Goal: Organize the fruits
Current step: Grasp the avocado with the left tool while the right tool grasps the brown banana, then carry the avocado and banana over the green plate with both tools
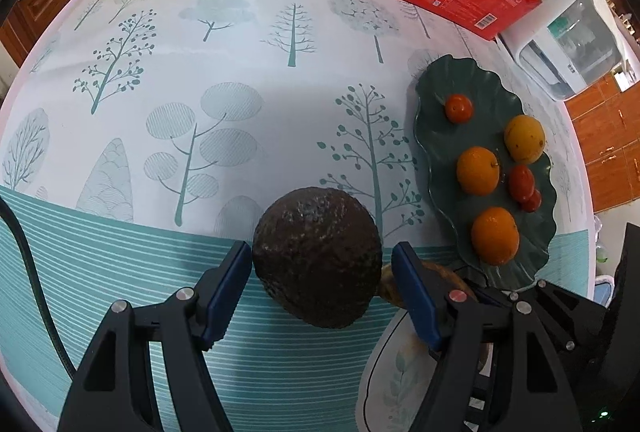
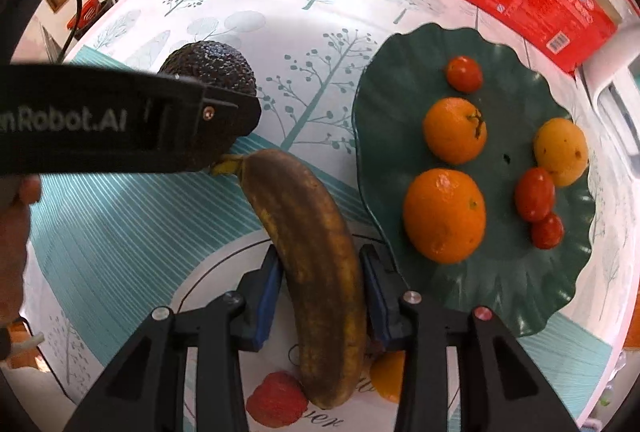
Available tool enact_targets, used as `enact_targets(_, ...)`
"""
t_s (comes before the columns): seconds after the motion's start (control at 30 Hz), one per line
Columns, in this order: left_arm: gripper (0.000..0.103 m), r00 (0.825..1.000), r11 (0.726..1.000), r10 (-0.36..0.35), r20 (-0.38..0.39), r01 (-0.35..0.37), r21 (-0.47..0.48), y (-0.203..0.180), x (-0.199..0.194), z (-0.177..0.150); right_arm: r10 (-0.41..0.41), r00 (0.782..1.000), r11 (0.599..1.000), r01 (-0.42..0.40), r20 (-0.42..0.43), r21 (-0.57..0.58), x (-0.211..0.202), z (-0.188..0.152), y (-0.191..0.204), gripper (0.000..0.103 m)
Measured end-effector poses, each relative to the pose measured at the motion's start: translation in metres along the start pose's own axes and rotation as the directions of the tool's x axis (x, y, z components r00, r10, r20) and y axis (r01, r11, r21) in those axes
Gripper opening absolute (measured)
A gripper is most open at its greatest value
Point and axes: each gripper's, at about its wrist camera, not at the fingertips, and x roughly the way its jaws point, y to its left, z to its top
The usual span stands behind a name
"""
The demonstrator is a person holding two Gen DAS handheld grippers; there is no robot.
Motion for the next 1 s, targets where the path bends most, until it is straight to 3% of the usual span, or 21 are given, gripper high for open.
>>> enact_targets(0.2,0.061,1.000,0.999,-0.024,0.015,0.024,-0.029,0.002,0.003,0.001,0.038,0.999,0.999,-0.038,0.001,0.033,0.000,-0.004,-0.005,0.036)
enact_targets(0.57,0.059,0.999,0.999,-0.028,0.029,0.029,-0.036,0.013,-0.007,-0.002,0.054,0.998,0.998,-0.055,0.038,0.039,-0.018,-0.013,-0.009,0.035)
enact_targets(1.0,0.060,0.997,0.999,-0.025,0.068,0.022,0.035,-0.009,-0.060,-0.013,0.088,0.987,0.983,-0.108,0.135,0.146,-0.060,-0.026,-0.034,0.034)
